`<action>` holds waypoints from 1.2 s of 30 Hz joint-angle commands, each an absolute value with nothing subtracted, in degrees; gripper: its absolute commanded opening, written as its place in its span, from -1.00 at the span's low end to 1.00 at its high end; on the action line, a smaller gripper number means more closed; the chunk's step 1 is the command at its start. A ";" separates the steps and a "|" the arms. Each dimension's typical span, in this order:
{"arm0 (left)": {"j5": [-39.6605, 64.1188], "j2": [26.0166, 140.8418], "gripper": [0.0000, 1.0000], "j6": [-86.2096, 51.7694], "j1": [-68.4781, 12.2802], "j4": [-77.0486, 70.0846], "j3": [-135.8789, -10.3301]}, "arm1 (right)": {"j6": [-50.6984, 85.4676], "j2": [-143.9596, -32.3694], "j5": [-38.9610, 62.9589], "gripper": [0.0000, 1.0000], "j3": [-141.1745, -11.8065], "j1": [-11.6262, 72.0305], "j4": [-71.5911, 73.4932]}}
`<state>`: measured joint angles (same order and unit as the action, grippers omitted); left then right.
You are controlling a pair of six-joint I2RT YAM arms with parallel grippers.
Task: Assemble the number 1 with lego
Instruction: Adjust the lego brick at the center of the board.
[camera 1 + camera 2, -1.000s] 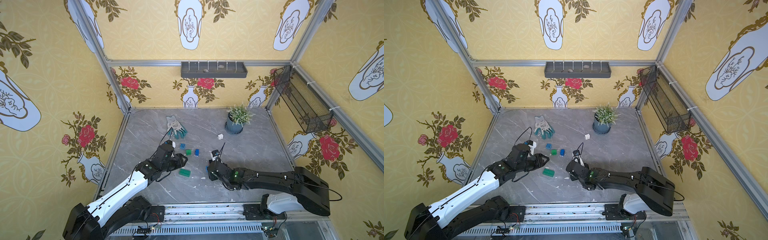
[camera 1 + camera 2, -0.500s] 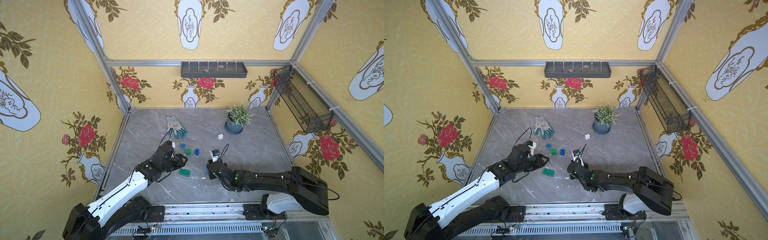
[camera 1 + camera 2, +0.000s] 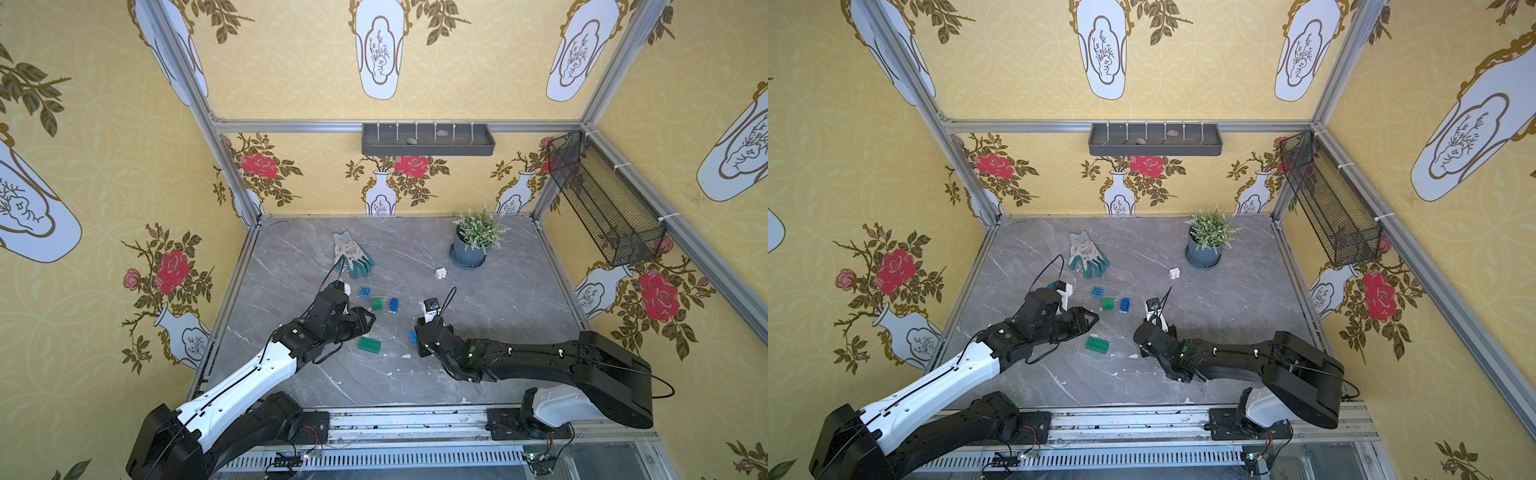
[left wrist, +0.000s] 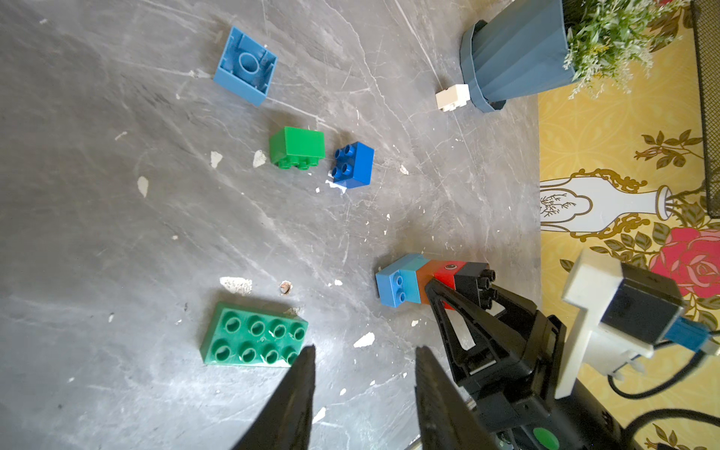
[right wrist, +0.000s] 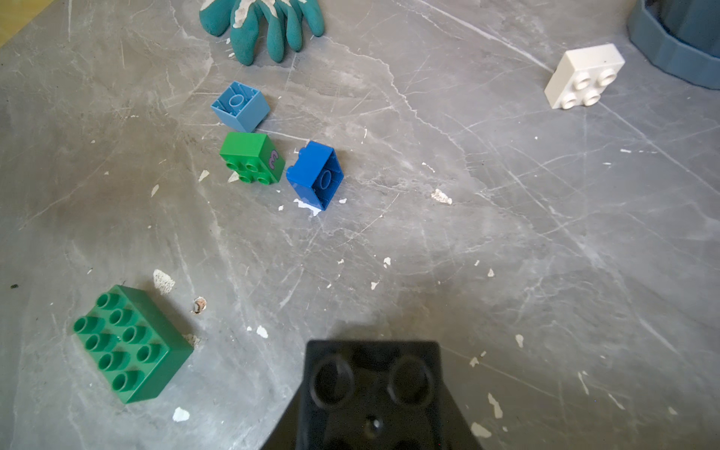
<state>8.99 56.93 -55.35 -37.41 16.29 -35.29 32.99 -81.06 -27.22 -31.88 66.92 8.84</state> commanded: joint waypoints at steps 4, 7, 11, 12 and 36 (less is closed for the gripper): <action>8.54 56.80 -0.13 -54.94 -37.35 15.86 -35.36 | 33.04 -82.02 -25.45 -0.41 -35.67 66.80 3.11; 8.46 56.45 -0.13 -54.68 -37.27 16.12 -35.42 | 34.92 -81.32 -25.03 -0.44 -40.49 66.50 -5.98; 8.37 55.86 -0.13 -54.58 -36.92 16.09 -34.99 | 38.47 -81.22 -20.57 -0.54 -51.34 64.18 -26.50; 8.40 55.73 -0.13 -54.61 -36.83 15.89 -34.83 | 39.34 -81.71 -19.09 -0.58 -53.62 63.28 -31.31; 10.20 52.30 -0.14 -54.01 -33.84 15.80 -32.06 | 22.74 -100.62 15.44 -0.86 -86.76 36.26 -75.14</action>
